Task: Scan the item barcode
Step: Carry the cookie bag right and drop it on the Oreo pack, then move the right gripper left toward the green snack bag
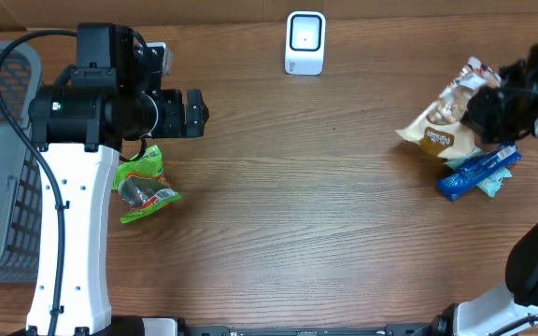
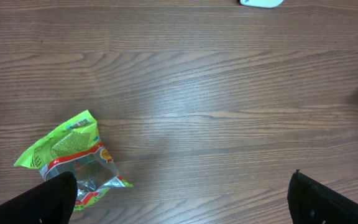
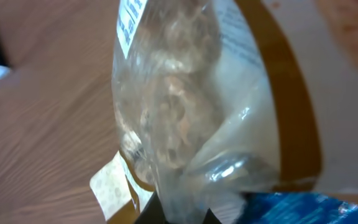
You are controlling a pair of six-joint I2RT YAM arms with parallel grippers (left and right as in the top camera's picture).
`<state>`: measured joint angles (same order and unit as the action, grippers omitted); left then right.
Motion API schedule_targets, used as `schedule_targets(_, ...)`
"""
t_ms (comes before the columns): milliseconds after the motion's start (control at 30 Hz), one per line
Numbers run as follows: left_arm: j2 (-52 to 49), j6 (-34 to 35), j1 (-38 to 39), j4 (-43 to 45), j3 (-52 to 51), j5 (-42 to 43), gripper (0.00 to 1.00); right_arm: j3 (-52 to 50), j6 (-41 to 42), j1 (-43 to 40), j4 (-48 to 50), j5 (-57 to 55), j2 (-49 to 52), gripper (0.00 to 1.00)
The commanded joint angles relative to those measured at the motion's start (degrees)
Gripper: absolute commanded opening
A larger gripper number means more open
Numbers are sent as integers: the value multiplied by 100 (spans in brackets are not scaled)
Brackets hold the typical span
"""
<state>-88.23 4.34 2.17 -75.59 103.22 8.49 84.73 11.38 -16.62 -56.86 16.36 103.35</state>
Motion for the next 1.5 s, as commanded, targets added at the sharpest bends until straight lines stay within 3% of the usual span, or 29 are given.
schedule_targets(0,-22,59,0,-2,2,-9,100,-509,96,-131,380,-529,-35,4)
schedule_targets(100,-22,59,0,-2,2,-9,100,-660,111,-153,387,-1029,-35,5)
schedule_targets(200,-22,59,0,-2,2,-9,99,-662,107,-151,315,-1163,-35,45)
schedule_targets(333,-22,59,0,-2,2,-9,100,-584,107,-151,205,-1156,-37,57)
schedule_targets(700,-22,59,0,-2,2,-9,100,1248,61,-144,-1244,-243,-92,59)
schedule_targets(800,-22,59,0,-2,2,-9,100,1827,20,-118,-1462,713,-127,60)
schedule_targets(967,-22,59,0,-2,2,-9,100,1810,-155,173,-1311,1836,-144,59)
schedule_targets(1200,-22,59,0,-2,2,-9,100,1759,-149,1340,-1047,1576,-125,63)
schedule_targets(1467,-22,59,0,-2,2,-9,100,1759,396,2461,-422,1283,118,63)
